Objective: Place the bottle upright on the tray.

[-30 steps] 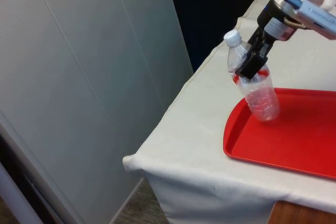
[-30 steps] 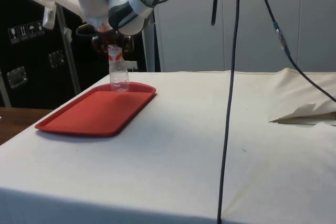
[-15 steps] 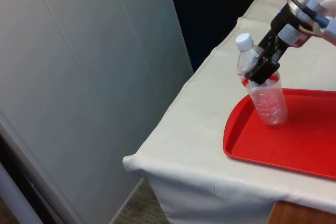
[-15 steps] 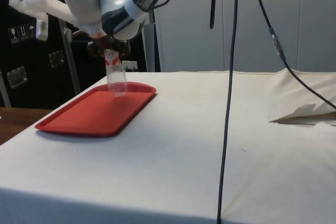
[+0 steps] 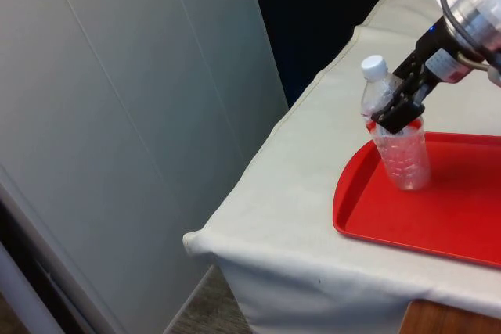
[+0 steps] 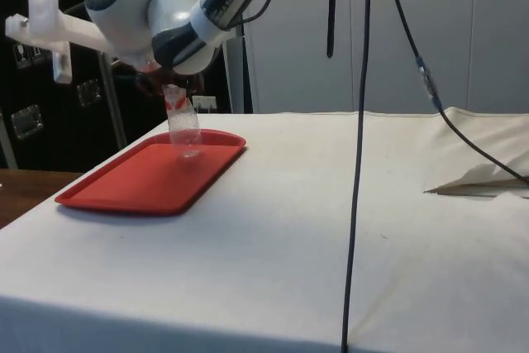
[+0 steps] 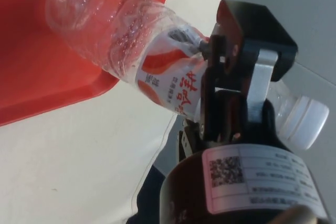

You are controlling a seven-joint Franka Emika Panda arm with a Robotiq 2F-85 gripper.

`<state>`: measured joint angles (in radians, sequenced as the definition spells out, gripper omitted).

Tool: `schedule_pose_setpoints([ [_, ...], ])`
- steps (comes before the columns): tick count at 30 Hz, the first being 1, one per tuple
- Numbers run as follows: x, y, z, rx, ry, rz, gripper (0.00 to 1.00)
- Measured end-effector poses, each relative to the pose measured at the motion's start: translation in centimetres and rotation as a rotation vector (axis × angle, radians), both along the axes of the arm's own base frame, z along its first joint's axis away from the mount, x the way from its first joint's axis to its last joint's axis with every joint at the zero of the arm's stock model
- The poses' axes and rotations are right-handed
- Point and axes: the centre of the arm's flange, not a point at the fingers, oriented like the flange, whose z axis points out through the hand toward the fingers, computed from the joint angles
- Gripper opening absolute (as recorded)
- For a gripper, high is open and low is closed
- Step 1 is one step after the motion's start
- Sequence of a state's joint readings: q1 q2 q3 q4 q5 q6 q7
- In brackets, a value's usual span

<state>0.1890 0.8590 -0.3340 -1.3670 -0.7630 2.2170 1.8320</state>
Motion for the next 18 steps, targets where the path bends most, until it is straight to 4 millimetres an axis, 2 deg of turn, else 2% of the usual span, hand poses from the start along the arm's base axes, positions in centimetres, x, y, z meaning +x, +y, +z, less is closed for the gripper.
schedule_pose_setpoints([
  [18, -0.1, 1.2, -0.4, -0.027, 0.008, -0.042, 0.0],
])
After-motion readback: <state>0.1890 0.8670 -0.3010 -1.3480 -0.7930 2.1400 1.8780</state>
